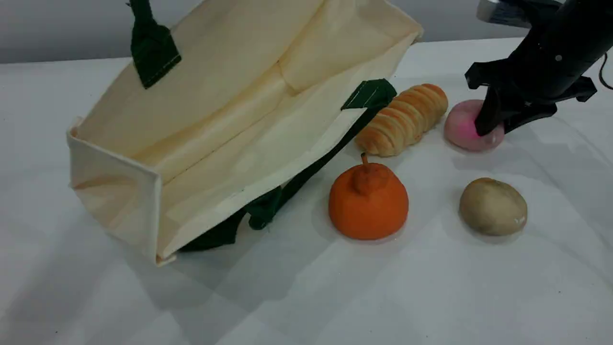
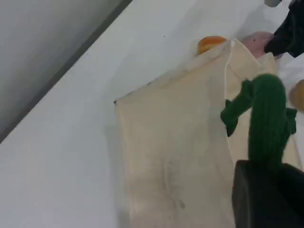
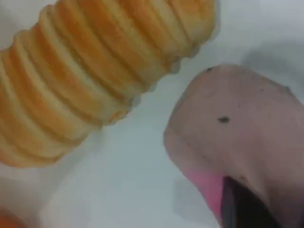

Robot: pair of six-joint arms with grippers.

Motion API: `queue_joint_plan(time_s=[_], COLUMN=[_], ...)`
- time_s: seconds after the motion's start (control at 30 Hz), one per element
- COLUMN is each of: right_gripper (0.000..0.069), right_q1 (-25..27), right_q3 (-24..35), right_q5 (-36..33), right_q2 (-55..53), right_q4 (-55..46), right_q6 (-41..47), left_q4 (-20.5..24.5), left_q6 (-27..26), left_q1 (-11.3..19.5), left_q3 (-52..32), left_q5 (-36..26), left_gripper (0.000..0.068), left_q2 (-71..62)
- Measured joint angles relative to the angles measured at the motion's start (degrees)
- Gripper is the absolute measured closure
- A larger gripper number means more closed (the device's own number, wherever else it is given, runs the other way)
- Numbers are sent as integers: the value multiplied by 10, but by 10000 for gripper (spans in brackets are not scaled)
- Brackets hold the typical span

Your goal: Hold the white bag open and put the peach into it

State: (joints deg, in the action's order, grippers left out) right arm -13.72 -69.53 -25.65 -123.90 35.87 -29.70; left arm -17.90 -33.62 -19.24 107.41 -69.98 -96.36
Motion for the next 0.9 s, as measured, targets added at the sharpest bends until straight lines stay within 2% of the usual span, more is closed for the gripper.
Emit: queue_joint_plan(time_s=[0.43, 0.8, 0.9], right_gripper=[547, 547, 547], right_q1=[0, 0, 0], right_q3=[0, 2, 7], right_q5=[-48, -125, -126], right_q2=[80, 171, 214], right_q4=[-32, -224, -245], right_q6=[9, 184, 205], left_q4=[1, 4, 6], left_q6=[0, 0, 0], left_q1=[0, 0, 0], left_q3=[0, 0, 0], left_q5=[0, 0, 0], left_gripper=[589, 589, 589], left_q2=[0, 0, 0])
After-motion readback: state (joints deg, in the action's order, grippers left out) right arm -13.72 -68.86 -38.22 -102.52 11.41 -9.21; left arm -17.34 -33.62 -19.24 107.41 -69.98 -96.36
